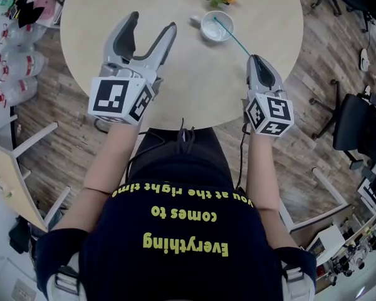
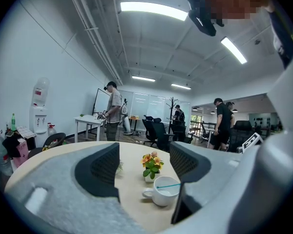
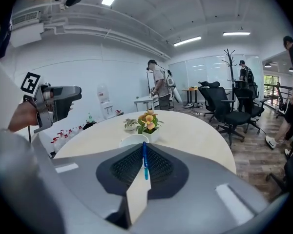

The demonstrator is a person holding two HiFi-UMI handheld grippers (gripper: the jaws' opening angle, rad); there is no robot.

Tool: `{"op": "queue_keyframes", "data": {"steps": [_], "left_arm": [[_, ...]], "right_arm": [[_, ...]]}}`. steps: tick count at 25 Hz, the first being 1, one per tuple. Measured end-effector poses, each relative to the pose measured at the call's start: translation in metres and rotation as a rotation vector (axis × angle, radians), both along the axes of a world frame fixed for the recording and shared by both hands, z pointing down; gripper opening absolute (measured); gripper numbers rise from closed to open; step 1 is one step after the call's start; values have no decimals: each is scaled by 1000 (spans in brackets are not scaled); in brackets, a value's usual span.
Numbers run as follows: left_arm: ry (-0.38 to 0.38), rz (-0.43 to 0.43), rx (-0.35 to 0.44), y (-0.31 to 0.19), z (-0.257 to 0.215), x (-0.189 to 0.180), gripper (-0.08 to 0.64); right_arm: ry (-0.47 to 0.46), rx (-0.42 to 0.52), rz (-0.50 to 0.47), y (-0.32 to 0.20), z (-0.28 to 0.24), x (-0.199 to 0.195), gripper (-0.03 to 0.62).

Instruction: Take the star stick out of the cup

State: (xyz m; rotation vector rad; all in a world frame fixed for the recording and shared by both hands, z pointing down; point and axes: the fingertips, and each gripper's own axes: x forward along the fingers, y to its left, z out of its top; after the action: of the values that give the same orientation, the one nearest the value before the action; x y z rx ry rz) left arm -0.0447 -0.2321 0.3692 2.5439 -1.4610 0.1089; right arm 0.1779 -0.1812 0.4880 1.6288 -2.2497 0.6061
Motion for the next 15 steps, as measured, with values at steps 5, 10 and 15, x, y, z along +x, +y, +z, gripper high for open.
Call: {"op": "queue_keyframes", "data": {"steps": [5,10,15], "left_arm": [[7,-1,13,5,-7,-4,323],[-1,-5,33,9,-14,-9,299],[7,-11,54,12,-22,-14,260]], "right_arm": [[19,15,-10,5,-10,-3,31],[31,35,-15,7,-20,-6,29],[41,57,-13,12,-33,-10,29]]}}
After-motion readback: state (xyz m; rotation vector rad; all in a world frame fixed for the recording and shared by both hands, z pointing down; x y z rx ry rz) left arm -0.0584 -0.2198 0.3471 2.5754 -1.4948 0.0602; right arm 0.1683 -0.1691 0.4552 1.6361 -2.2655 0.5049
